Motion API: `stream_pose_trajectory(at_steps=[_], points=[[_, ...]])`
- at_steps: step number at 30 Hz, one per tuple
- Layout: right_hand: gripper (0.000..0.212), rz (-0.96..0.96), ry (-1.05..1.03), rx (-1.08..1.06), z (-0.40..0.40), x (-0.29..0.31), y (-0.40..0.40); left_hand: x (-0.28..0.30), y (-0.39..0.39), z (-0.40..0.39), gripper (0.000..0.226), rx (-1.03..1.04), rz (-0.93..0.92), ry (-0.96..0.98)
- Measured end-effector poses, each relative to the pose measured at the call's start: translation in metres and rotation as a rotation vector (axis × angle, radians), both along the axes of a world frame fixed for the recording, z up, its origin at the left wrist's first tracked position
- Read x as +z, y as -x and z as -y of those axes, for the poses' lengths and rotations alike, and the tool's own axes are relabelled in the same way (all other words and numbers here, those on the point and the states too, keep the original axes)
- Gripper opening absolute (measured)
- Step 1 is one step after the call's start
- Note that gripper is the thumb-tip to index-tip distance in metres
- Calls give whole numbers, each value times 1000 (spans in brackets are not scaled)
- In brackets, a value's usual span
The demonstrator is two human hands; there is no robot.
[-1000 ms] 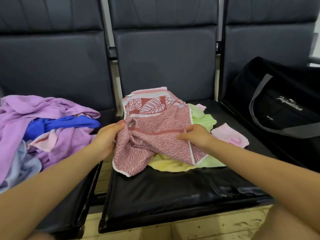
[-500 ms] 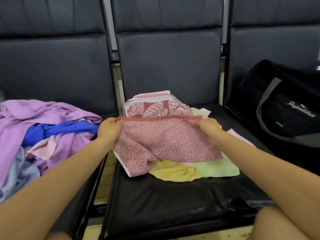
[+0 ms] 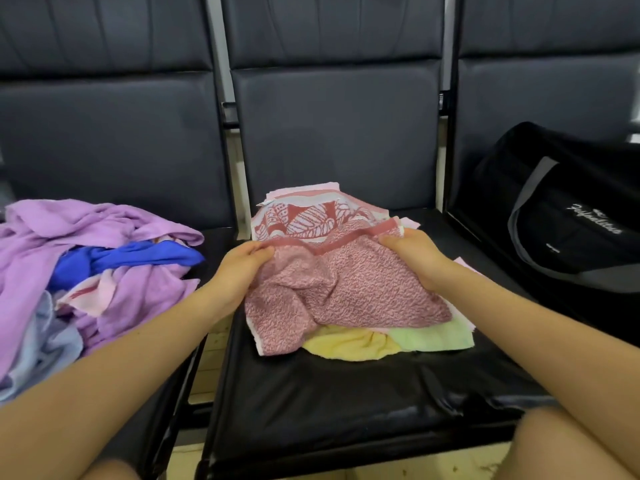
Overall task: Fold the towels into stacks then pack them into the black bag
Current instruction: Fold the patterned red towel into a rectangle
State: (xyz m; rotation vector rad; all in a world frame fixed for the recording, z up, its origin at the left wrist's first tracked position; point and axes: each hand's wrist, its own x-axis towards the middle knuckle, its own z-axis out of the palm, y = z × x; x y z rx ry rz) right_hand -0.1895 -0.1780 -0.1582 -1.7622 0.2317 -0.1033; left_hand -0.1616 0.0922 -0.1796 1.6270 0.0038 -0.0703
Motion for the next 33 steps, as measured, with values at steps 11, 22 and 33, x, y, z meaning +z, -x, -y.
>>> stream_pose_trajectory(at_steps=[11, 22, 33], points=[[24, -277, 275, -90, 47, 3, 58, -7, 46, 9, 21, -50, -192, 66], [34, -56, 684, -96, 61, 4, 86, -1, 65, -21, 15, -116, 453, -982], [31, 205, 271, -274, 50, 5, 38, 33, 23, 7, 11, 195, 374, -286]])
